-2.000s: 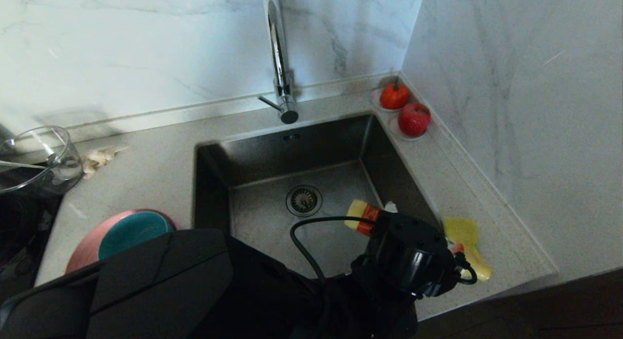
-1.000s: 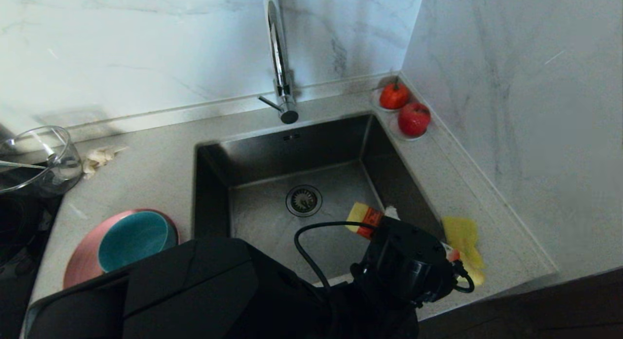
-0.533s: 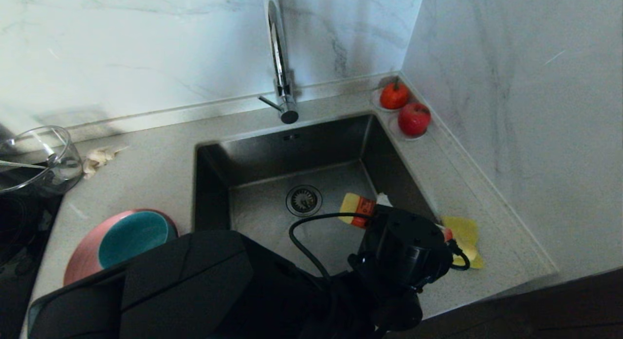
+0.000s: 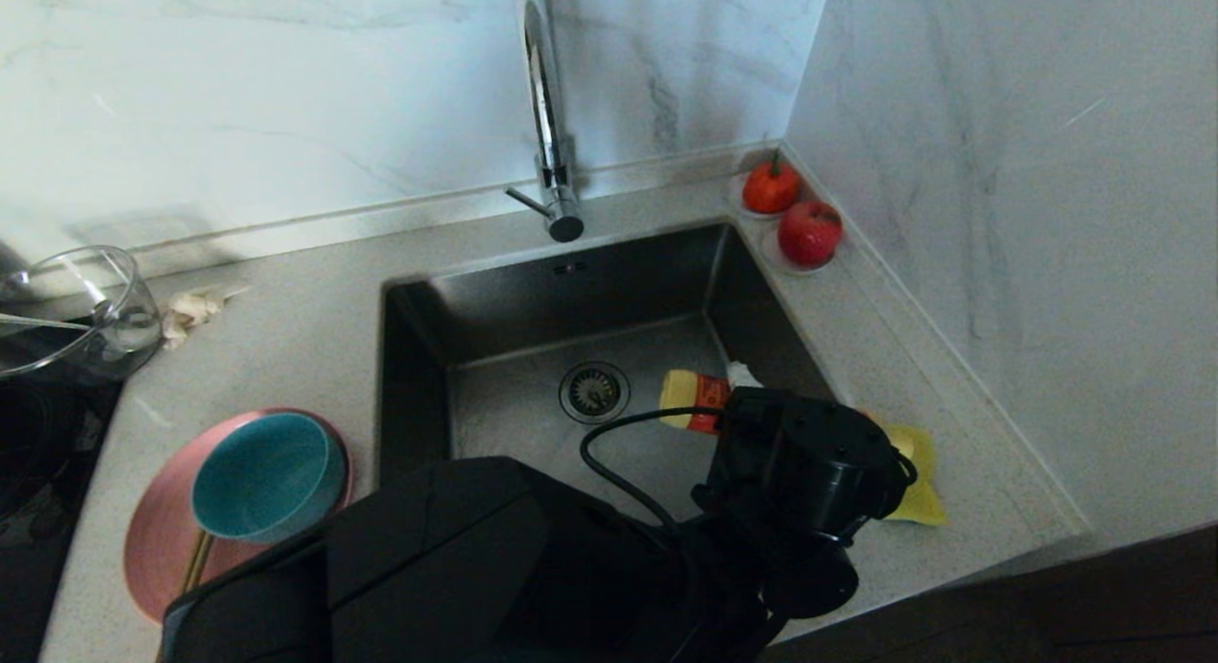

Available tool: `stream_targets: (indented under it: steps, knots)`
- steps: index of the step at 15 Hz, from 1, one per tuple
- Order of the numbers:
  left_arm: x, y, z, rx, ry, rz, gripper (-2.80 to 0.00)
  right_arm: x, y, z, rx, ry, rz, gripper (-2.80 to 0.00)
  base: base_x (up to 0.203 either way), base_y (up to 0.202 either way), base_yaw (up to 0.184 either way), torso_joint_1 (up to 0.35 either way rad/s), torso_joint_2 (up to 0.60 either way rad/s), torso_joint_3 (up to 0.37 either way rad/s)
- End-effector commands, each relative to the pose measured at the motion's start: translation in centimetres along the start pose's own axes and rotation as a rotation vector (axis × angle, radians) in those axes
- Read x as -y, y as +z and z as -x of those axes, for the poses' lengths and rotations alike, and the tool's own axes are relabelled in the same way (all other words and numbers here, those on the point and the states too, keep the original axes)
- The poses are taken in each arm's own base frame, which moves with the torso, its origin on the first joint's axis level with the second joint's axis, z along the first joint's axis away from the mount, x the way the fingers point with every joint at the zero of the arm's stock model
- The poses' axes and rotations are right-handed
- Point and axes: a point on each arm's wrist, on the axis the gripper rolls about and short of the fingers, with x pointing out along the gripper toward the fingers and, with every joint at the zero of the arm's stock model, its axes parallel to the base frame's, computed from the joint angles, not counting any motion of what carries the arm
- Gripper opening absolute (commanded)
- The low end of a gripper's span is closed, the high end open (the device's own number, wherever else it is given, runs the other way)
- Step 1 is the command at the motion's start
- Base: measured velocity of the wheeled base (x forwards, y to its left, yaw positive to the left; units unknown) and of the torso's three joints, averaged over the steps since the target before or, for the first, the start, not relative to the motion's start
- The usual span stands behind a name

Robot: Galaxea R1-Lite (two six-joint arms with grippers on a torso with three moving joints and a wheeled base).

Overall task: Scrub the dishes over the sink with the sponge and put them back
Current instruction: Squeeze it onto the sponge

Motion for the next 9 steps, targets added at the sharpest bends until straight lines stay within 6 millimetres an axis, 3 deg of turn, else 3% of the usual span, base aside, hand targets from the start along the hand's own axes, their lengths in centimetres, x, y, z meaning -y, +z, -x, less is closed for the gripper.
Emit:
stream_targets:
  steps: [1, 9]
  knots:
    - [0.74, 0.71, -0.46, -0.037, -0.006, -0.014, -2.80, 0.00, 0.00, 0.00, 0.000, 0.000, 0.000, -2.80, 0.000, 0.000, 0.000, 0.000, 0.00, 0.000]
    - [0.00, 0.87, -1.10, -0.076, 0.000, 0.024, -2.80, 0.00, 0.00, 0.00, 0.000, 0.000, 0.000, -2.80, 0.000, 0.000, 0.000, 0.000, 0.00, 0.000]
